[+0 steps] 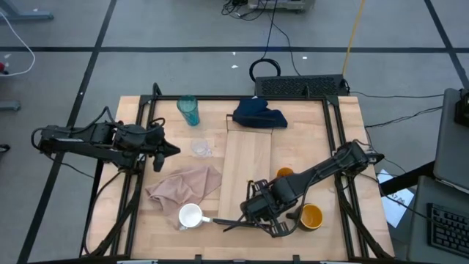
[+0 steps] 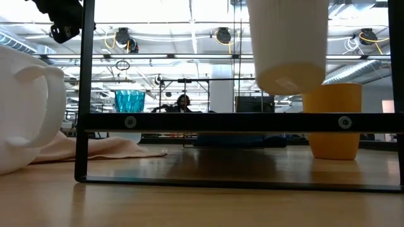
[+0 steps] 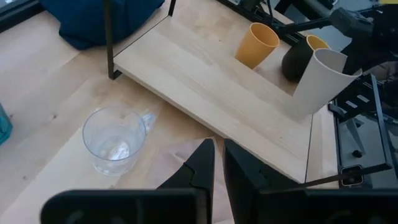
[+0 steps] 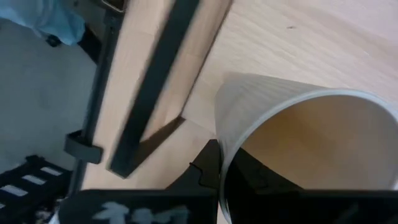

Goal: Stack small to large cups/mugs on shelf
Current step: Put the white cup on the shelf

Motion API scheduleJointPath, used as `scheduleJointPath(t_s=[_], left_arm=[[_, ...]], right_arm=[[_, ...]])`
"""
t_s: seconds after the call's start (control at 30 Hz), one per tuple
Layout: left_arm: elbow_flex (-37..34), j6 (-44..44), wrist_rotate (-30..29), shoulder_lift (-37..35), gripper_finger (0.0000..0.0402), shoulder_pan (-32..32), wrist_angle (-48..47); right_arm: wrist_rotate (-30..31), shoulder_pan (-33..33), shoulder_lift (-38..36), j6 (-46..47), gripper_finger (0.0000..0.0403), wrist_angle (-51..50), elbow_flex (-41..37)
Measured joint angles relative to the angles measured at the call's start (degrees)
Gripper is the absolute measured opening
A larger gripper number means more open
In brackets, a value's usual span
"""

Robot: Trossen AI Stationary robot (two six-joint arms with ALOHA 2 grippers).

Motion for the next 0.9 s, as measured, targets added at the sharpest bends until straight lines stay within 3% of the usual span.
scheduleJointPath(t_s=[0.9], left_arm=[[0.00, -0.46, 1.82, -0.02, 0.0033, -0.02, 0.04]], right_arm=[[-1.84, -0.01, 3.57, 3.30, 0.0000, -0.32, -0.11]])
